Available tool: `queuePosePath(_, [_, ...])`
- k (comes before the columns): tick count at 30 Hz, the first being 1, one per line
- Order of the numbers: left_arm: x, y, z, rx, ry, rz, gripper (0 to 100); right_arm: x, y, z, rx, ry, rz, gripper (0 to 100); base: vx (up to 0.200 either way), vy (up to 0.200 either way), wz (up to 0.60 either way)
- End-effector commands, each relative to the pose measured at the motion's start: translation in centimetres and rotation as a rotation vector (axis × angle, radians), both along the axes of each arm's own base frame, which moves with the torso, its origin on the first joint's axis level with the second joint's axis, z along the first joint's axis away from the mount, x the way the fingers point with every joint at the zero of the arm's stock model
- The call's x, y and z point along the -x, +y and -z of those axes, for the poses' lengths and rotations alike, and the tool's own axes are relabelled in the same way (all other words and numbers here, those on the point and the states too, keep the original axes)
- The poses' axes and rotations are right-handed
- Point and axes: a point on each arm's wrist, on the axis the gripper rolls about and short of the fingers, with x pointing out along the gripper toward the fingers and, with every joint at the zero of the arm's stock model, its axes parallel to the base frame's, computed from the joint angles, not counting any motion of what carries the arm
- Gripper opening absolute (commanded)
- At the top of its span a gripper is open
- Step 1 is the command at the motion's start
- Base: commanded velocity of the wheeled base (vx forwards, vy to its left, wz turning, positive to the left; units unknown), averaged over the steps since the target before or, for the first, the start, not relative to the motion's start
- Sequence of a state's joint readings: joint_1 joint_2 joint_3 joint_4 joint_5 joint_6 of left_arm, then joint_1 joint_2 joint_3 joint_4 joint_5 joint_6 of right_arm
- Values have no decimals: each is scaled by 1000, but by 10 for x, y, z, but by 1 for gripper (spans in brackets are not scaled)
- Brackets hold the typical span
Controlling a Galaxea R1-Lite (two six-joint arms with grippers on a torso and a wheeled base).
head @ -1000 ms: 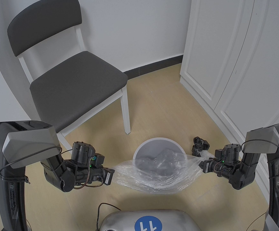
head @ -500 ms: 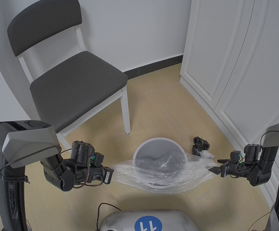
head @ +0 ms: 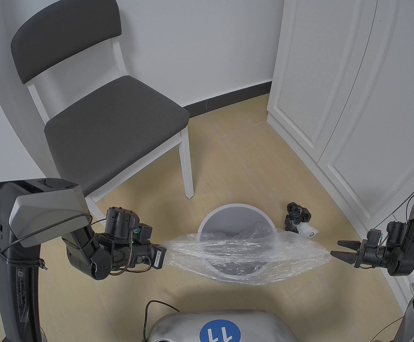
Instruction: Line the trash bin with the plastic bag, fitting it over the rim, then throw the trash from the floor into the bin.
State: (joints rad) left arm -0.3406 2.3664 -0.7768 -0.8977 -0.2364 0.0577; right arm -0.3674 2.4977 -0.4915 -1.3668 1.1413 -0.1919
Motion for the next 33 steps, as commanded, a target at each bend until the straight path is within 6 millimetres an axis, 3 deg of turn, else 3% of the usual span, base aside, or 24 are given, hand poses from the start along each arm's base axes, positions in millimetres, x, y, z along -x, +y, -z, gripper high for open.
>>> queuePosePath(1, [-3, 2, 8, -6, 14, -7, 0, 2, -5, 4, -4, 7, 15, 100, 0, 0, 0])
queuePosePath(9, [-2, 2, 5, -2, 6, -7, 0, -2, -6, -7, -21, -25, 23, 100, 0, 0, 0])
queuePosePath(14, [0, -3, -8, 7, -26, -1, 0, -11, 32, -53, -105, 8, 67, 100, 0, 0, 0])
queuePosePath(18, [0, -2, -14, 18, -36, -8, 0, -16, 69, -83, -41, -52, 174, 100, 0, 0, 0])
queuePosePath(23, [-2, -5, -15, 50, -36, -26, 0, -21, 105, -85, 33, -75, 286, 100, 0, 0, 0])
queuePosePath(31, [1, -5, -11, 48, -21, -26, 0, -12, 135, -98, 190, -186, 373, 100, 0, 0, 0])
queuePosePath(32, [2, -5, -11, 45, -13, -26, 100, -12, 140, -99, 228, -204, 399, 100, 0, 0, 0])
queuePosePath(33, [3, -4, -11, 42, -4, -27, 100, -10, 144, -99, 254, -214, 417, 100, 0, 0, 0])
